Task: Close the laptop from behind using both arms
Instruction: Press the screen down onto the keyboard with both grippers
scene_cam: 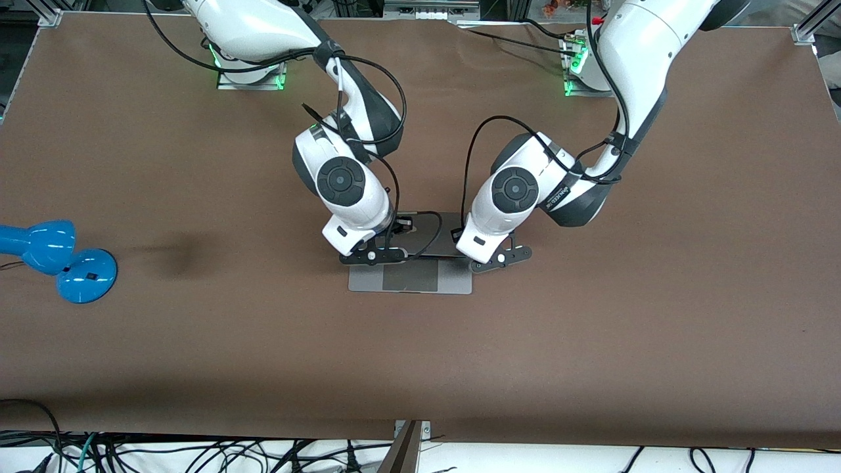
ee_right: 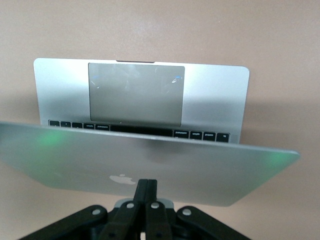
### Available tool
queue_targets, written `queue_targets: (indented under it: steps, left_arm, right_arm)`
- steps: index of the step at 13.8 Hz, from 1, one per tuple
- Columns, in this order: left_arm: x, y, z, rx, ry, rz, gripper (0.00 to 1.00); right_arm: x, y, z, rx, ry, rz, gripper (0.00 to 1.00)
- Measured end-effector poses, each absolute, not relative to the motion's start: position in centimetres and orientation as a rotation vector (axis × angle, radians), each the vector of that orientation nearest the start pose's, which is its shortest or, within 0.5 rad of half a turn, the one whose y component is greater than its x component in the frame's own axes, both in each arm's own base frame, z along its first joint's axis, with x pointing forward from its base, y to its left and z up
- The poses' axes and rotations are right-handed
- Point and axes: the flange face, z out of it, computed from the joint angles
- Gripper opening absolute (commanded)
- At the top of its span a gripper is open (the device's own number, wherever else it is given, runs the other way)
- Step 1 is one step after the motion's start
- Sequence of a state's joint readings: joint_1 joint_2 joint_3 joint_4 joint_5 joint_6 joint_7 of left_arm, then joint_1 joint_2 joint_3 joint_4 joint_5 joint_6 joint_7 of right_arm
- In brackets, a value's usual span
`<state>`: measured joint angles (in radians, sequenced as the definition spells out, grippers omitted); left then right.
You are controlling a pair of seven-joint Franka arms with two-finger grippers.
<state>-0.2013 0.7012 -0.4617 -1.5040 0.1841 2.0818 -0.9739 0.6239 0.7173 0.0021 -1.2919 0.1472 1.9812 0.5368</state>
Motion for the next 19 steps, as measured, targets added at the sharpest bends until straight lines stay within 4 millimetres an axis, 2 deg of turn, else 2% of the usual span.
queue_targets:
  steps: [6, 9, 13, 15, 19]
  left_arm:
    - [60.7, -37.9, 26.4, -3.157, -0.504, 0.216, 0.00]
    - [60.9, -38.0, 25.7, -3.155, -0.503, 0.221, 0.00]
    - [60.9, -38.1, 24.9, -3.145, -0.501, 0.223, 0.00]
    - [60.9, -38.0, 24.5, -3.140, -0.502, 0.227, 0.00]
    - [61.1, -38.0, 24.3, -3.140, -0.506, 0.228, 0.00]
  right_arm:
    - [59.8, 43.5, 31.4, -3.040, -0.058, 0.136, 0.00]
    - [60.3, 43.5, 29.8, -3.034, -0.071, 0.106, 0.00]
    - [61.1, 43.2, 26.2, -3.043, -0.068, 0.067, 0.00]
    - [61.3, 43.0, 25.5, -3.047, -0.072, 0.060, 0.00]
    - [61.5, 42.9, 25.4, -3.046, -0.071, 0.042, 0.00]
